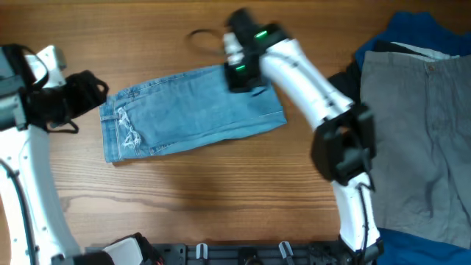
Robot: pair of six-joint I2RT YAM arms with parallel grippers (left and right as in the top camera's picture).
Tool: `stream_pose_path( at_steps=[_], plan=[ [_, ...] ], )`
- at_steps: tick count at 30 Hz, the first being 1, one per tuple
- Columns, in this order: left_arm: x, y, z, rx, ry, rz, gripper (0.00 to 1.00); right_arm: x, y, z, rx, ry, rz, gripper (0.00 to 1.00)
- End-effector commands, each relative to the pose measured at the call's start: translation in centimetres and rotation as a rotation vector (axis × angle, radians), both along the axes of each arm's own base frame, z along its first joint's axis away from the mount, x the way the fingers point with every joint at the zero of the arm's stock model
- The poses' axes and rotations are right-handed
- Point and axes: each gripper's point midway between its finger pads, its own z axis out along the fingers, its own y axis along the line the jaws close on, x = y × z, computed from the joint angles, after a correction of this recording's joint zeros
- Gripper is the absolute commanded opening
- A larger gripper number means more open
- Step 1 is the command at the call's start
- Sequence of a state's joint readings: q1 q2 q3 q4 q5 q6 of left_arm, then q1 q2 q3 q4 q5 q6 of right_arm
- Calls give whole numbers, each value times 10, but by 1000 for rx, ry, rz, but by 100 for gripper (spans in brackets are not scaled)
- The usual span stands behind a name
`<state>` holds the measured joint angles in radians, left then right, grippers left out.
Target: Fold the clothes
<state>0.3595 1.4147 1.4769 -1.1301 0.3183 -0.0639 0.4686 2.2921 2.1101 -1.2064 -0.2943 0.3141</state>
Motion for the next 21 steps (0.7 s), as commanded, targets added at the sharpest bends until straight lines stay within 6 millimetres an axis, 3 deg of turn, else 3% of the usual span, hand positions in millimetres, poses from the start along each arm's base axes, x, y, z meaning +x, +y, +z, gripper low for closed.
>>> stream_pose_path(
  at_steps=[1, 7, 10, 12, 14, 17, 21],
  plan=[
    [13, 4, -34, 2, 110, -15, 91, 1, -42, -13, -60, 59, -35, 8],
    [21, 8, -98, -61, 299, -17, 100, -29, -67, -82, -91, 189, -32, 9],
    [22, 8, -117, -73, 350, -38, 100, -38, -74, -111, -101, 195, -41, 12],
    [20, 7, -124, -78, 373, -50, 100, -39, -89, -126, -154, 199, -103, 10],
    [16, 6, -125, -70, 383, -84, 98, -36, -113, -130, -229, 205, -191, 4],
    [15, 10, -125, -59, 389, -77, 100, -33, -152, -129, -237, 259, -302, 4],
    [19, 13, -131, -53, 387, -76, 100, -32, -179, -127, -178, 297, -329, 5]
  ],
)
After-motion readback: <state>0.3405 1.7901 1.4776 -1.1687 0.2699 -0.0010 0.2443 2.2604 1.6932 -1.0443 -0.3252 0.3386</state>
